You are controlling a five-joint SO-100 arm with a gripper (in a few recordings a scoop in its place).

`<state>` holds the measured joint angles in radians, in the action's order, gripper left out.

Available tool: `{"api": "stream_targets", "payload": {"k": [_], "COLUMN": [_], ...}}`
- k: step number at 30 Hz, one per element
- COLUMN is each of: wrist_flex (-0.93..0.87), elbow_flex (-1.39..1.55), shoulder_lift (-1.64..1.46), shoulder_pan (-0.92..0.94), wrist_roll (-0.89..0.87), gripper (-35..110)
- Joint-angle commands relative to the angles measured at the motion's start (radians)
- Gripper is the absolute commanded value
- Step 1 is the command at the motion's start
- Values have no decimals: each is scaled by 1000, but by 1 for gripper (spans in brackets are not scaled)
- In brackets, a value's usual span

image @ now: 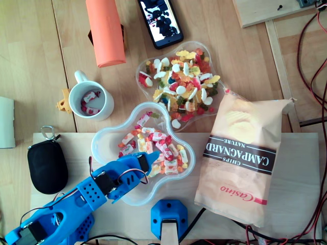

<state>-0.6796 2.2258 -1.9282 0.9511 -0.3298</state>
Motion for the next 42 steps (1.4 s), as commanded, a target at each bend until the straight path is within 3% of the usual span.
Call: {"api": "stream_targets", "payload": {"k": [1,13,20,42], "wrist_flex": [0,60,-25,-14], "elbow_flex": [-15,-132,-202,-362], "shoulder_lift": [-18,161,219,368], "shoulder_pan": [26,25,25,26], "wrist_roll": [-23,-12,-9,-9], "gripper": [17,17,17,17]}}
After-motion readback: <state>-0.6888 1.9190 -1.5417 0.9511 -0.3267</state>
